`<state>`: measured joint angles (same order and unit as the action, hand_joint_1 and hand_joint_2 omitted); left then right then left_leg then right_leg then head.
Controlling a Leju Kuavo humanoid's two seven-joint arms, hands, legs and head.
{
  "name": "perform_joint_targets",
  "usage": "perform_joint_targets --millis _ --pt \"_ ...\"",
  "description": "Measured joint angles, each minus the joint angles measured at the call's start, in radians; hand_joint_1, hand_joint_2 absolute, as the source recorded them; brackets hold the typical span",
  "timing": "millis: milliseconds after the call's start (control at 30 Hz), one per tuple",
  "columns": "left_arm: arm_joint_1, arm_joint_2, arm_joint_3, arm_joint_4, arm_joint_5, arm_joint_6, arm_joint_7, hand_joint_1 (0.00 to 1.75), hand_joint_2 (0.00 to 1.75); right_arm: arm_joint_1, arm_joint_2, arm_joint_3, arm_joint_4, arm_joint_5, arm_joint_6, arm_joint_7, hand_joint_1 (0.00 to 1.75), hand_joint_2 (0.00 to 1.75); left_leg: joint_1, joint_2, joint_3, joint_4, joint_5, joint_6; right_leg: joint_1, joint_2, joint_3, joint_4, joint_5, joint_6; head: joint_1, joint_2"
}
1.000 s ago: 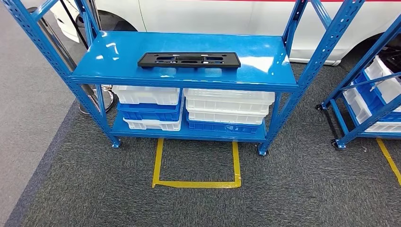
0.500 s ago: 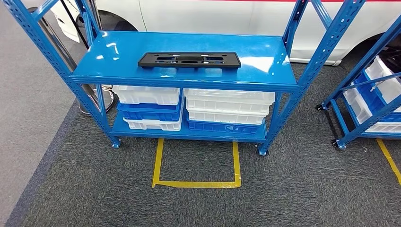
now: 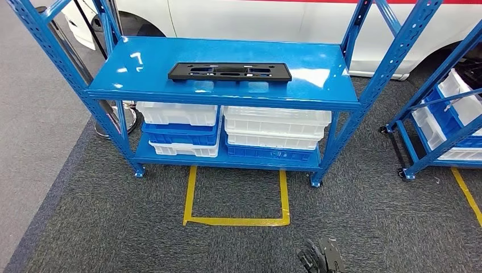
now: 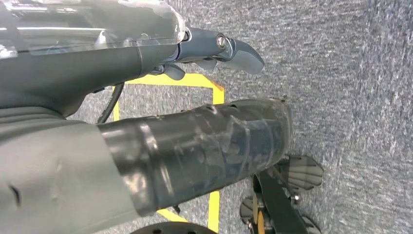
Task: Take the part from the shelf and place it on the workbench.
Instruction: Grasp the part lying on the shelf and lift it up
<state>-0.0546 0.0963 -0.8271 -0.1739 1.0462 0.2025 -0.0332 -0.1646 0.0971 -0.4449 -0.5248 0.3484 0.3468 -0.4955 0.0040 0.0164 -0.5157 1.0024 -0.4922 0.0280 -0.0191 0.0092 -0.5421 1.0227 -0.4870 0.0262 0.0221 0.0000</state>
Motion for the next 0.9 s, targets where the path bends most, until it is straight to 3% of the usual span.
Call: perform_joint_targets --millis 67,167,200,267,400,467,533,567,633,700,733,767,800,900 --pt "-0.004 0.001 -0.014 0.002 0.015 0.002 0.000 0.00 0.00 -0.003 0.003 0.062 -0.039 -0.025 0.008 -0.012 0.00 0.00 0.007 0.004 0.004 -0.015 0.011 0.011 0.002 -0.002 -0.021 0.044 -0.030 0.003 0.001 0.000" --pt "-0.006 0.001 -0.034 0.004 0.037 0.004 0.000 0.00 0.00 -0.004 0.007 0.151 -0.093 -0.061 0.015 -0.018 0.00 0.00 0.009 0.010 0.001 -0.017 0.015 0.015 0.000 -0.004 -0.114 0.225 -0.114 0.006 0.002 0.000" --pt "-0.006 0.001 -0.040 0.005 0.043 0.004 0.001 0.00 0.00 -0.002 0.009 0.178 -0.109 -0.071 0.016 -0.018 0.00 0.00 0.008 0.010 0.000 -0.015 0.015 0.015 -0.001 -0.004 -0.139 0.272 -0.125 0.007 0.002 0.000" --pt "-0.006 0.001 -0.047 0.006 0.051 0.004 0.001 0.00 0.00 -0.001 0.010 0.210 -0.129 -0.084 0.018 -0.018 0.00 0.00 0.008 0.011 -0.001 -0.014 0.014 0.014 -0.002 -0.004 -0.159 0.307 -0.125 0.008 0.002 0.000" --pt "-0.006 0.001 -0.048 0.006 0.052 0.004 0.001 0.00 0.00 -0.001 0.010 0.218 -0.134 -0.087 0.018 -0.017 0.00 0.00 0.009 0.011 0.000 -0.014 0.013 0.013 -0.003 -0.005 -0.159 0.304 -0.119 0.008 0.002 0.000" --pt "-0.008 0.001 -0.060 0.008 0.068 0.006 0.003 0.00 0.00 -0.001 0.011 0.287 -0.185 -0.119 0.015 -0.010 0.00 0.00 0.008 0.011 0.004 -0.008 0.006 0.001 -0.002 -0.011 -0.103 0.171 -0.044 0.002 0.002 0.000" --pt "-0.014 0.002 -0.082 0.012 0.098 0.010 0.007 0.00 0.00 0.001 0.012 0.415 -0.279 -0.183 0.009 0.008 0.00 0.00 0.009 0.013 0.006 -0.002 -0.005 -0.026 0.001 -0.014 -0.044 0.027 0.025 -0.021 0.001 0.000" --pt "-0.017 0.002 -0.091 0.014 0.110 0.012 0.008 0.00 0.00 0.001 0.013 0.468 -0.317 -0.212 0.006 0.016 0.00 0.00 0.010 0.011 0.001 0.008 -0.014 -0.037 0.003 -0.013 -0.041 0.013 0.023 -0.034 0.001 0.000" --pt "-0.020 0.002 -0.103 0.015 0.124 0.014 0.009 0.00 0.00 0.000 0.012 0.535 -0.366 -0.255 0.010 0.024 0.00 0.00 0.014 0.002 -0.032 0.078 -0.058 -0.046 0.002 -0.010 -0.039 0.007 0.026 -0.049 0.001 0.000" --pt "-0.022 0.003 -0.114 0.017 0.134 0.017 0.009 0.00 0.00 0.000 0.011 0.594 -0.403 -0.294 0.024 0.027 0.00 0.00 0.014 -0.005 -0.097 0.211 -0.116 -0.050 0.006 -0.008 -0.039 0.007 0.025 -0.056 0.001 0.000" --pt "-0.022 0.004 -0.120 0.019 0.139 0.018 0.009 0.00 0.00 0.002 0.009 0.626 -0.423 -0.314 0.034 0.028 0.00 0.00 0.014 -0.007 -0.125 0.262 -0.129 -0.052 0.008 -0.007 -0.039 0.007 0.025 -0.057 0.001 0.000" --pt "-0.022 0.004 -0.125 0.020 0.144 0.019 0.010 0.00 0.00 0.004 0.008 0.653 -0.442 -0.332 0.044 0.028 0.00 0.00 0.014 -0.007 -0.138 0.282 -0.123 -0.051 0.009 -0.004 -0.038 0.008 0.024 -0.058 0.001 0.000" --pt "-0.021 0.004 -0.130 0.021 0.148 0.019 0.011 0.00 0.00 0.006 0.006 0.679 -0.460 -0.349 0.053 0.027 0.00 0.00 0.014 -0.007 -0.134 0.262 -0.097 -0.050 0.010 -0.002 -0.037 0.009 0.024 -0.058 0.001 0.000" --pt "-0.023 0.006 -0.146 0.023 0.162 0.019 0.013 0.00 0.00 0.007 -0.002 0.756 -0.523 -0.397 0.082 0.017 0.00 0.00 0.012 -0.012 -0.059 0.076 0.004 -0.039 0.013 0.005 -0.035 0.012 0.022 -0.054 0.001 0.000"
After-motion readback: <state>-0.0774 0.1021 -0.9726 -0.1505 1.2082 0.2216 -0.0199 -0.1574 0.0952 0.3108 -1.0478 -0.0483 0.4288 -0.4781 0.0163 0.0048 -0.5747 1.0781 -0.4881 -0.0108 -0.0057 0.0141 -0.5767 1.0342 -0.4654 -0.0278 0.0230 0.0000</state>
